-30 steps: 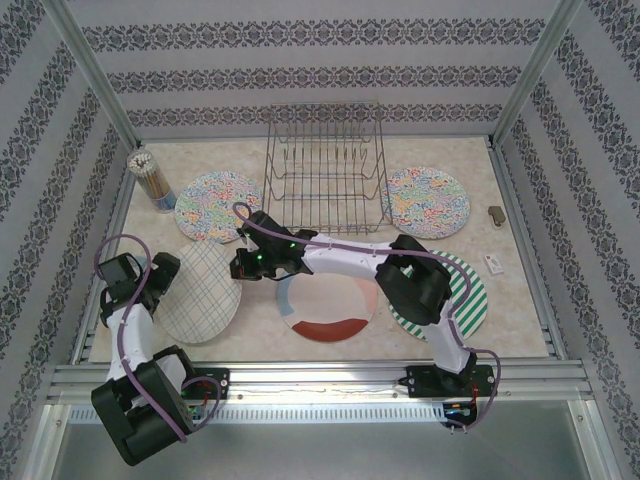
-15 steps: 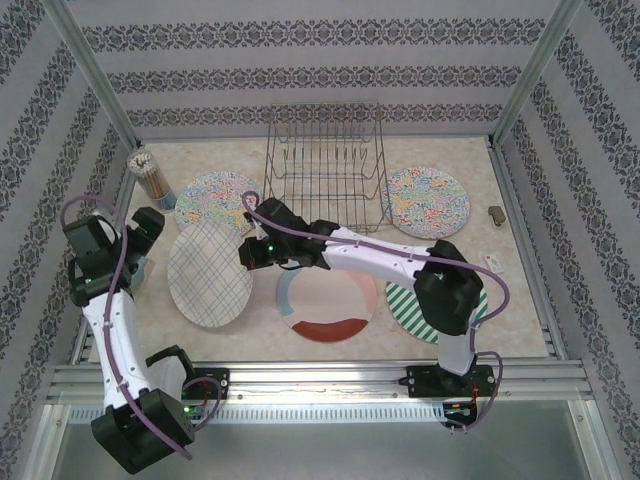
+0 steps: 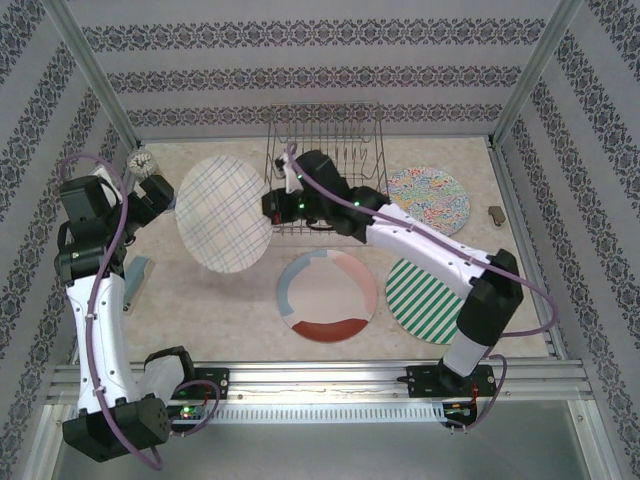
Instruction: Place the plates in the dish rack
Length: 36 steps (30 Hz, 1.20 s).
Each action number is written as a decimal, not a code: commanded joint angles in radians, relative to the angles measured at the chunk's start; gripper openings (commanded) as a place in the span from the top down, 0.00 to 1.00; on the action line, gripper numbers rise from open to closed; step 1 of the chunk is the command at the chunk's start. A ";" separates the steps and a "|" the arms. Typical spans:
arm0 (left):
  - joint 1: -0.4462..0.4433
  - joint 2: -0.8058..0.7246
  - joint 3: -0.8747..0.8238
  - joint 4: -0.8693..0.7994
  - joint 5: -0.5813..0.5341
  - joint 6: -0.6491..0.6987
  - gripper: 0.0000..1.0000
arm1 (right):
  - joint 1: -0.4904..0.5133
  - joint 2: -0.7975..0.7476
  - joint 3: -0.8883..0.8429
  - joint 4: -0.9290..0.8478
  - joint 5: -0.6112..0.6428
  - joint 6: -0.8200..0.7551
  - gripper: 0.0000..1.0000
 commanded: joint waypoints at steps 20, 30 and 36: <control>-0.262 0.273 0.161 0.062 -0.094 0.160 0.00 | -0.191 0.010 0.256 -0.089 0.508 -0.217 1.00; -0.379 0.353 0.084 0.178 -0.152 0.314 0.00 | -0.218 0.264 0.610 -0.285 0.899 -0.240 1.00; -0.378 0.325 -0.023 0.227 -0.217 0.307 0.00 | -0.250 0.455 0.876 -0.398 0.945 -0.254 1.00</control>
